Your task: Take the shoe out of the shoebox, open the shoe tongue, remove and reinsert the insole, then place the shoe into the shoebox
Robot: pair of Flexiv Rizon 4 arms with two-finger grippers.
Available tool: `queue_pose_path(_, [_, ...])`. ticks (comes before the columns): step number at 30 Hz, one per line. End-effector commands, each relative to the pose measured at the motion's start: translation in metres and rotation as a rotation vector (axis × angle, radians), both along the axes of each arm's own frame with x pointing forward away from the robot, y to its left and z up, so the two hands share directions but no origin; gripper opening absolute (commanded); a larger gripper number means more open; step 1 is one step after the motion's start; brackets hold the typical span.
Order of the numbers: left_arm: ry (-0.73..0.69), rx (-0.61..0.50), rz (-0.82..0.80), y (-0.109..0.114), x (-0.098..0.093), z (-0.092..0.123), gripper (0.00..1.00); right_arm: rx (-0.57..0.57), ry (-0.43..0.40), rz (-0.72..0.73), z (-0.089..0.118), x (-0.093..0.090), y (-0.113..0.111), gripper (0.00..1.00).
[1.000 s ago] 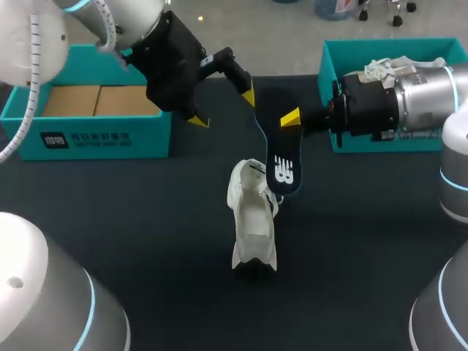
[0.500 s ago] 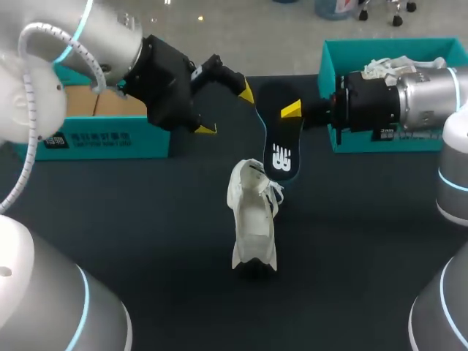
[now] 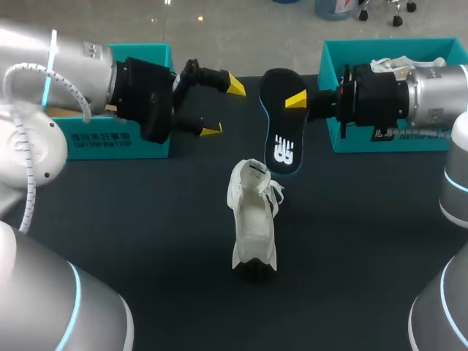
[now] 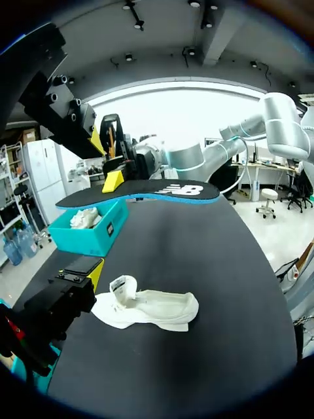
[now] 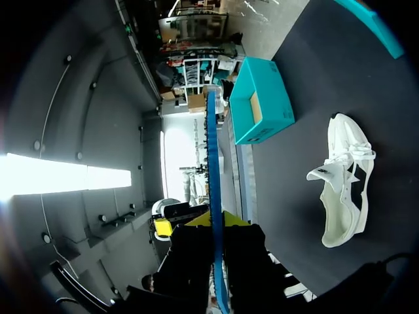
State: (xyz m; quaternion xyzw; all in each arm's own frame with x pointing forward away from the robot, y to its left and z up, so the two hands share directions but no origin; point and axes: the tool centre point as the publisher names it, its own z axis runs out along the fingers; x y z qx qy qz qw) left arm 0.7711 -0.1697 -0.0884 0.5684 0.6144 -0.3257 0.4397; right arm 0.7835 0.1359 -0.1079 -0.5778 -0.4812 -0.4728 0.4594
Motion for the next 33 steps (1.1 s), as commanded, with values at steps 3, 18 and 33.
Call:
queue_pose_path(3, [-0.038, -0.27, -0.024, -0.006, 0.001, -0.005, 0.94, 0.006, 0.001, -0.004, 0.0, -0.001, 0.006, 0.0])
queue_pose_path(18, [-0.03, -0.304, -0.059, -0.034, 0.01, -0.014, 0.5, 0.016, 0.01, 0.022, 0.004, -0.009, 0.014, 0.0])
queue_pose_path(33, [-0.042, -0.366, -0.034, -0.056, 0.023, -0.01, 0.38, 0.014, 0.014, 0.045, 0.003, -0.016, 0.016, 0.0])
